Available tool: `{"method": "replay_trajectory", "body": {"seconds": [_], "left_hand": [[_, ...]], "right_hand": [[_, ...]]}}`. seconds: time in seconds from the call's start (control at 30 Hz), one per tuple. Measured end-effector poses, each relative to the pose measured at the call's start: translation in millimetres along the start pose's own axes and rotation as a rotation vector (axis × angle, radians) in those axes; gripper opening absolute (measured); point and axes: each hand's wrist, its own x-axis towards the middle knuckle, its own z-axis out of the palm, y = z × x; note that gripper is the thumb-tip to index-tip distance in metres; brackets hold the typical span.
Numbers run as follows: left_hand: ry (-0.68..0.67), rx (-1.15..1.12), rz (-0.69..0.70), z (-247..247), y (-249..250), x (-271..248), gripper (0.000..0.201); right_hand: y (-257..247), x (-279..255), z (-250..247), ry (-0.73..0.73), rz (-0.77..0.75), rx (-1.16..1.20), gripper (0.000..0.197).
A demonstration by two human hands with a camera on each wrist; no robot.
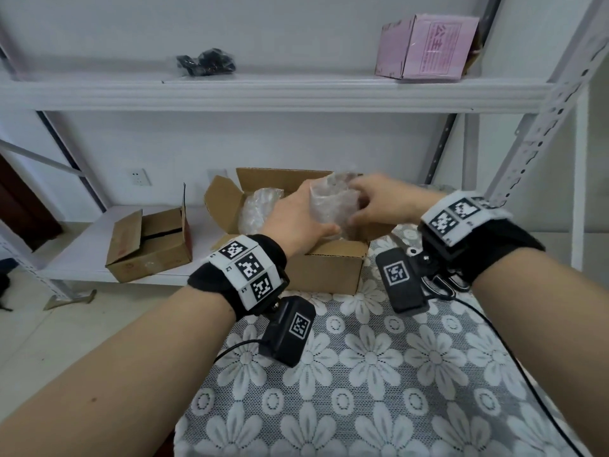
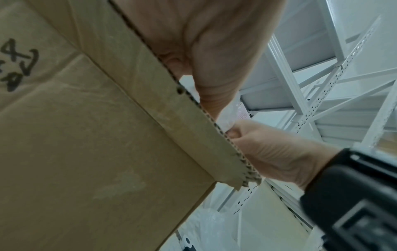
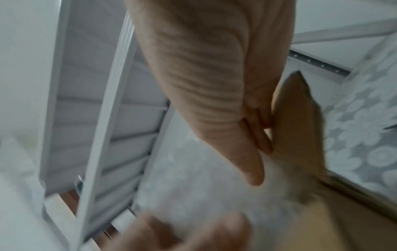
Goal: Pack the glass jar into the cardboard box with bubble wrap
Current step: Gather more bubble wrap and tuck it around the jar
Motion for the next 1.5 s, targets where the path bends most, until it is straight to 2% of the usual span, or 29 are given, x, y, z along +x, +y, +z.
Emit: {"method": "replay_trajectory", "body": {"seconds": [0.07,0.13,0.23,0.33,0.4,0.47,0.5,0.57,0.6,0.7,0.83,0.93,1.0,1.03,1.17,1.27,1.43,1.47,1.5], "left_hand": [[-0.024,0.051,-0.013,2,2,3,0.074],[-0.030,0.114,-0.002,6,9,6,0.068],[-0.092,0.252,0.007,15,18,11,0.050],[-0.143,0.396,0.017,22,18,14,0.040],[-0.139,0.368,-0.005,23,21,13,0.038],[-0.185,0.339,0.014,20,23,12,0.038],[-0.229,0.274,0.011,16,21,11,0.047],[-0.328,-0.041,-0.097,5,16,10,0.074],[-0.350,-0.178,-0.125,0,13,11,0.079],[-0.286,-0.402,-0.209,-5,12,12,0.068],[-0.249,-0.135,-0.133,7,17,14,0.060],[-0.283,-0.021,-0.136,14,15,18,0.071],[-0.276,0.054,-0.149,15,14,19,0.078],[-0.270,0.080,-0.167,15,15,19,0.079],[-0.246,0.052,-0.170,15,14,20,0.086],[-0.230,-0.057,-0.137,11,13,17,0.087],[-0.210,-0.175,-0.128,-1,10,13,0.080],[-0.214,-0.178,-0.132,-2,8,13,0.079],[-0.215,-0.178,-0.133,-4,8,12,0.077]], "right_hand": [[0,-6,-14,0.083,-0.029,0.206,0.064],[-3,-12,-21,0.164,-0.063,0.273,0.073],[-8,-21,-21,0.199,-0.123,0.231,0.065],[-8,-23,-16,0.157,-0.139,0.117,0.040],[-8,-23,-10,0.152,-0.146,0.008,0.024],[-7,-21,-6,0.188,-0.146,-0.097,0.021],[-7,-20,-5,0.199,-0.134,-0.137,0.022],[-5,-18,-3,0.183,-0.114,-0.206,0.022],[-3,-16,-1,0.165,-0.101,-0.239,0.019],[2,-13,4,0.193,-0.089,-0.269,0.016],[0,-16,4,0.295,-0.108,-0.262,0.015],[0,-19,0,0.377,-0.079,-0.121,0.026],[-3,-21,-3,0.512,-0.094,-0.056,0.022],[-5,-21,-4,0.529,-0.111,-0.052,0.018],[-9,-16,4,0.283,-0.062,-0.202,0.018],[-8,-12,10,0.249,-0.056,-0.276,0.024],[-14,-7,12,0.156,-0.090,-0.335,0.010],[-15,-6,13,0.121,-0.089,-0.340,0.013],[-16,-6,14,0.088,-0.078,-0.349,0.026]]}}
